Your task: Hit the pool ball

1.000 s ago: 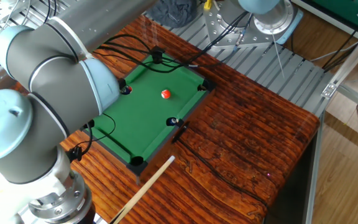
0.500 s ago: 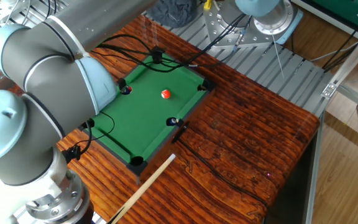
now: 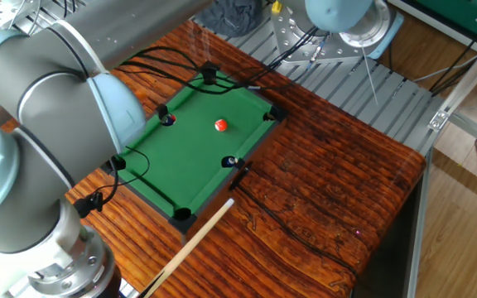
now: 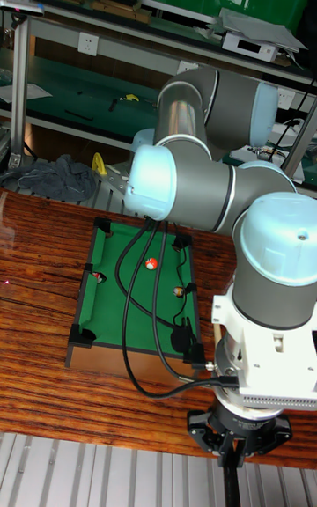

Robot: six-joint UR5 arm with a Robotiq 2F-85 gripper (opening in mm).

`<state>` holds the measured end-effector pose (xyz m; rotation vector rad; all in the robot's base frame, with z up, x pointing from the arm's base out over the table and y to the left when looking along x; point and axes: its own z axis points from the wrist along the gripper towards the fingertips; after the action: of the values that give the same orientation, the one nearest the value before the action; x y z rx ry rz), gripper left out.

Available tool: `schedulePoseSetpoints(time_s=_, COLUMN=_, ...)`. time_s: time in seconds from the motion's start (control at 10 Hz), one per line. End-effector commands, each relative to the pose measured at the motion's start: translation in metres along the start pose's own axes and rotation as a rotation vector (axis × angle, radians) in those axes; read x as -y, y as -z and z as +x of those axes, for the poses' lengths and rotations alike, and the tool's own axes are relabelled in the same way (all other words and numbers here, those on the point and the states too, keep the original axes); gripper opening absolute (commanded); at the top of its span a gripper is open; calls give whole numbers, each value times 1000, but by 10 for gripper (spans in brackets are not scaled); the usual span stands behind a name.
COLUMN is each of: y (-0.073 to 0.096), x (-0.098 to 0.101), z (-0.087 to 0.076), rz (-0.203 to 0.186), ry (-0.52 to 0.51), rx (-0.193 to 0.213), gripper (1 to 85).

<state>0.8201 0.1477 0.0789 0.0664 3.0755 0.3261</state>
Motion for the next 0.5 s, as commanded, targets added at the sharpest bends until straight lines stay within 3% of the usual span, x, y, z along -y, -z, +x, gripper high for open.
schedulePoseSetpoints(time_s=0.0, y=10, x=0, z=-8, rz=10, ry=8, rx=-15, gripper=13)
schedulePoseSetpoints(time_s=0.4, y=22, x=20, z=-20, rz=94, ry=89, rx=-11, gripper=13)
